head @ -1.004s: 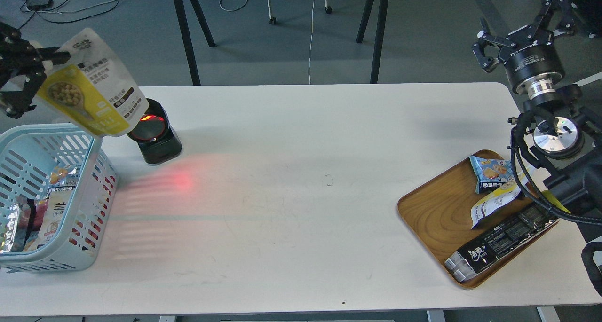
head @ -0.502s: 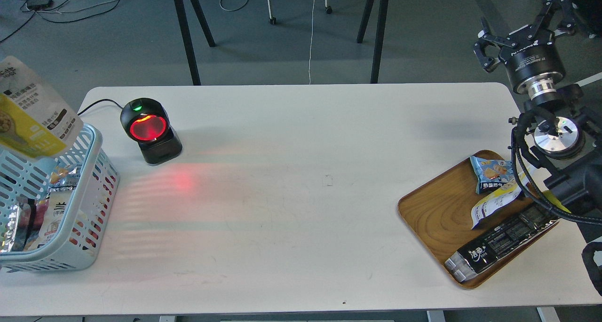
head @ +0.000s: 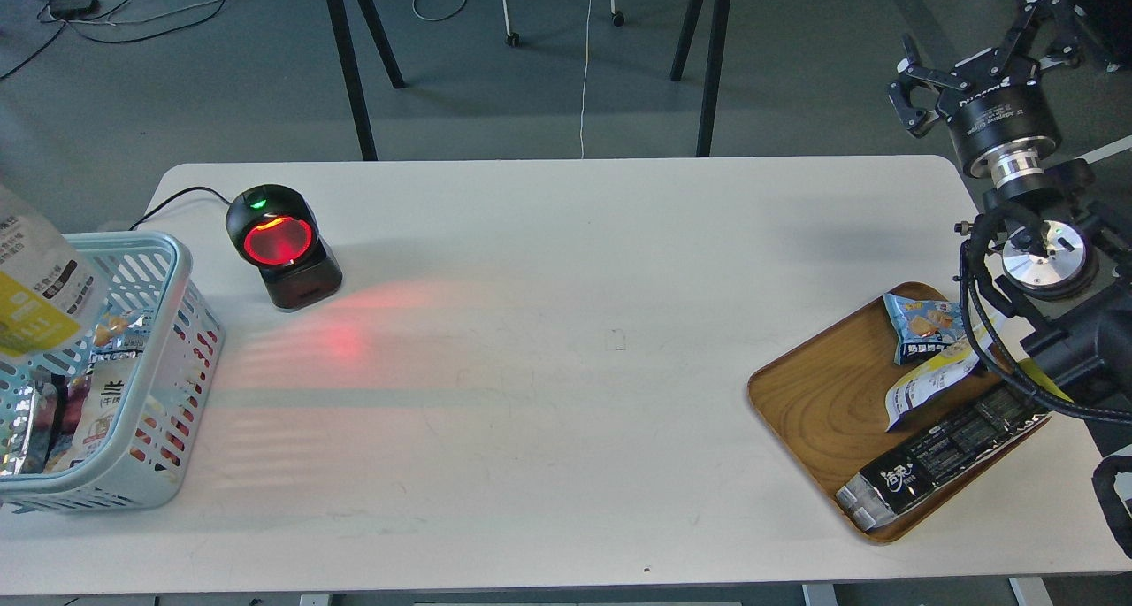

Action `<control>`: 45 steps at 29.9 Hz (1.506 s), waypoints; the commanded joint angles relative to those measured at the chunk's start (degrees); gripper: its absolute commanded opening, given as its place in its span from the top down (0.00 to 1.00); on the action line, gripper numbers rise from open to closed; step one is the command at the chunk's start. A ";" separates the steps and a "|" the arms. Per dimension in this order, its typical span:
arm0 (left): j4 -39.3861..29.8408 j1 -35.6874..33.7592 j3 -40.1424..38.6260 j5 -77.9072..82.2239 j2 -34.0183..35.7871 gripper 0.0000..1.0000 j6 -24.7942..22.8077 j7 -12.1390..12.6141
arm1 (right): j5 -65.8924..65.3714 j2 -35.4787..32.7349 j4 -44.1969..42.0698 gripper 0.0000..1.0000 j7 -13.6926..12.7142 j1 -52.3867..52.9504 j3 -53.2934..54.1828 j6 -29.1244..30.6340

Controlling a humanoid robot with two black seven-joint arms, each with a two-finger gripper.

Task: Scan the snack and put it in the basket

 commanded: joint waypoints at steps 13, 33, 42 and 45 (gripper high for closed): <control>0.02 -0.09 0.67 0.00 0.00 0.50 4.98 0.00 | 0.00 -0.35 0.00 0.01 0.00 0.06 -0.01 0.00; 7.83 -2.81 -14.00 -42.11 -26.93 0.10 -5.21 0.00 | 0.00 -0.79 0.00 0.01 -0.96 5.50 0.61 -0.14; 24.79 -2.90 -21.73 -77.49 -49.71 0.01 -18.20 0.00 | 0.27 -0.44 -0.17 0.03 -6.24 6.82 5.00 -0.23; 30.41 -2.37 -25.86 -92.18 -54.99 0.00 -21.55 0.00 | 0.35 -0.35 -0.87 0.03 -6.77 6.74 5.97 -0.14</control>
